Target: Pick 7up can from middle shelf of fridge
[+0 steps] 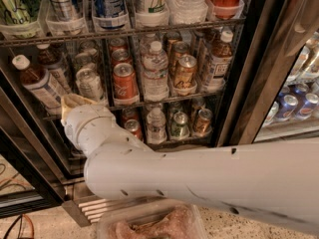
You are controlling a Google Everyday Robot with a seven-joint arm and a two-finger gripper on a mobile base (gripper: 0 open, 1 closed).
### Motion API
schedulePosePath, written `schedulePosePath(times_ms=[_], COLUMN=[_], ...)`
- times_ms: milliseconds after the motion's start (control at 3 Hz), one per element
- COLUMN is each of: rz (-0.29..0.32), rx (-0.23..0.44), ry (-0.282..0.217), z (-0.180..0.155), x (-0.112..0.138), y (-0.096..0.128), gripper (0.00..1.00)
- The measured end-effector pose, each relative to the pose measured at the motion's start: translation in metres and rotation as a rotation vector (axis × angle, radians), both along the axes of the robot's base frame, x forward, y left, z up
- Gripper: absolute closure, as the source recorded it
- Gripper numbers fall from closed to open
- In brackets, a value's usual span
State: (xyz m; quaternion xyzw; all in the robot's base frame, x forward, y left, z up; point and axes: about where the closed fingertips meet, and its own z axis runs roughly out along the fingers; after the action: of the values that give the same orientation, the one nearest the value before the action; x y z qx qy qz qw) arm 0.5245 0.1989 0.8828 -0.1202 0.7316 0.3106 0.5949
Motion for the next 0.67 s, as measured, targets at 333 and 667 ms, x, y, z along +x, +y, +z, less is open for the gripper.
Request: schedulePosePath(times_ms=[333, 667], rz=[0.000, 0.000], rx=[0.000, 0.000], ry=[0.000, 0.000], z=[0.0000, 0.0000], x=[0.0000, 0.0000], y=[0.0000, 0.0000], gripper=[0.58, 0.35])
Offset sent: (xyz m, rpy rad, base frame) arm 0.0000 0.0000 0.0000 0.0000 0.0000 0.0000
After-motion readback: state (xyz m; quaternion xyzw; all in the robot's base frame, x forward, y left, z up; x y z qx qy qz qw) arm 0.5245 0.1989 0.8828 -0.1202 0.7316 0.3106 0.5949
